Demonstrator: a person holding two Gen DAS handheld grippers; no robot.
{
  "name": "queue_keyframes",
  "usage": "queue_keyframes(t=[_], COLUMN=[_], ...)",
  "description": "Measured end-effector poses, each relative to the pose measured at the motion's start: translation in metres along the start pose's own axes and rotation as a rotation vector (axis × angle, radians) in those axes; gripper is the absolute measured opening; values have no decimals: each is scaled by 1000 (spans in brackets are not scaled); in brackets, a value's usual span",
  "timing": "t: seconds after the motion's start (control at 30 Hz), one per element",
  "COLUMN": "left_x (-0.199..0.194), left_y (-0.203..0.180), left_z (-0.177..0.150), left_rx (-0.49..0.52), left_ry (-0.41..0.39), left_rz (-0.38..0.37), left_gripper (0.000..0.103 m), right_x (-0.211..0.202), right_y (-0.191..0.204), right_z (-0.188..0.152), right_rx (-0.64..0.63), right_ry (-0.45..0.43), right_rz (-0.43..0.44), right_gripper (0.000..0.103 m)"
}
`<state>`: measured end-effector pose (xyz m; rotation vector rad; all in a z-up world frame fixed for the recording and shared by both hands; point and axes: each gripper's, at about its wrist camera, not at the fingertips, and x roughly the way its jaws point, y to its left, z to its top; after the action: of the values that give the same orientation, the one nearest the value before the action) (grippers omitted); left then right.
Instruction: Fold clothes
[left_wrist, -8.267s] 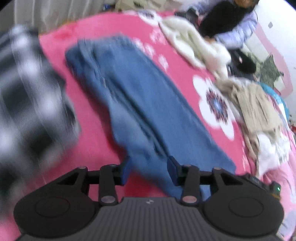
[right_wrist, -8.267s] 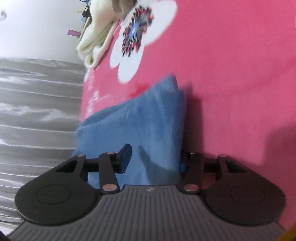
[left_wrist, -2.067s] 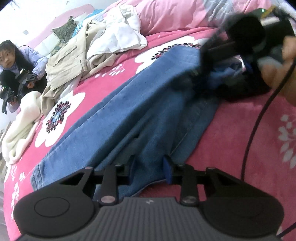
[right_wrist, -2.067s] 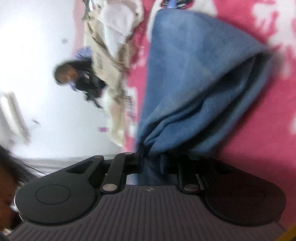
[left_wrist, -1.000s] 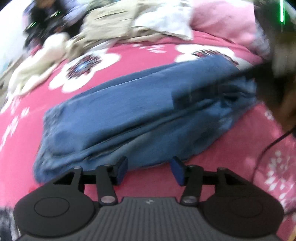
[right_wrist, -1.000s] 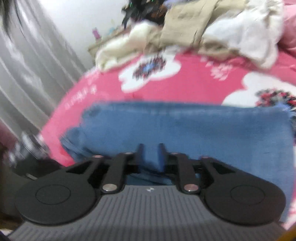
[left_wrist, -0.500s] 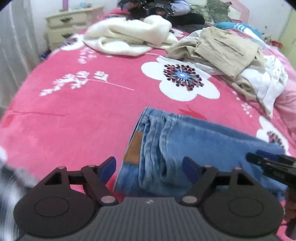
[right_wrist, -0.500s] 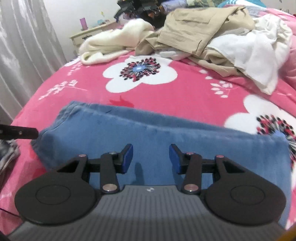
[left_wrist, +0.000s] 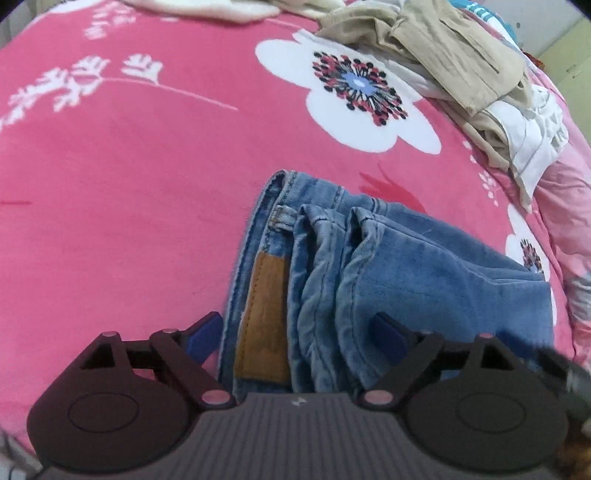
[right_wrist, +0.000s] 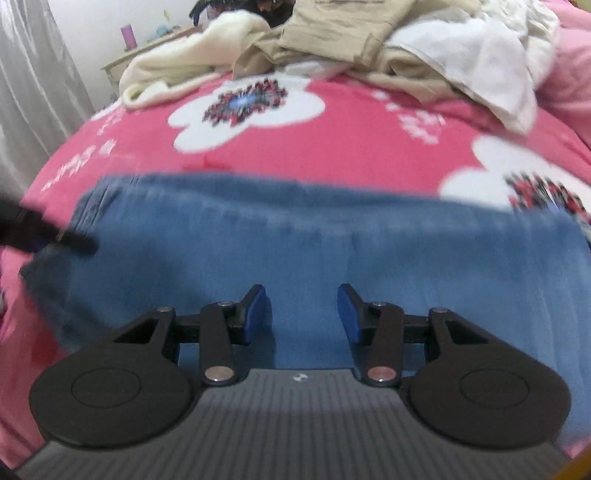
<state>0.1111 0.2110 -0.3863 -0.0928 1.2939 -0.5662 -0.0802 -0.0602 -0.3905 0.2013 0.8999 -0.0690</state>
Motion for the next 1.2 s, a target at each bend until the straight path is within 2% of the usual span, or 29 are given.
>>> queue_keyframes(t=[0.1,0.2,0.33,0.5,0.57,0.67,0.87,1.07,1.2], left_x=[4,3,1,-1,-4,-13,-34,-50,-69], left_y=[-3,-5,-4,4,9,14,10,-4,-39], left_z=[1,0,-1,0,0,0,0,0,-6], left_rx=[38,74,78,43,3,-62,-128,-181,-161], left_ry=[18,33,43,40,30,9,-19,-49,-117], left_rz=[-16,-32,-68,-93,-106,-122,-153,-170,-175], left_gripper=[94,93,79,73,61,47,29,23,22], right_x=[-14,-17,-12,9,22,28,29,34,33], right_y=[0,0,6,21,25,20,19,20,17], right_z=[-10,-2,19,30,28,28,25,22,19], right_rx=[7,25,42,9,-2,44,89,73,59], right_ry=[45,77,14,15,35,19,6,-24,-47], right_rz=[-1,-4,40,82,82,92,94,99,121], right_gripper=[43,43,41,41,43,43,43,47,48])
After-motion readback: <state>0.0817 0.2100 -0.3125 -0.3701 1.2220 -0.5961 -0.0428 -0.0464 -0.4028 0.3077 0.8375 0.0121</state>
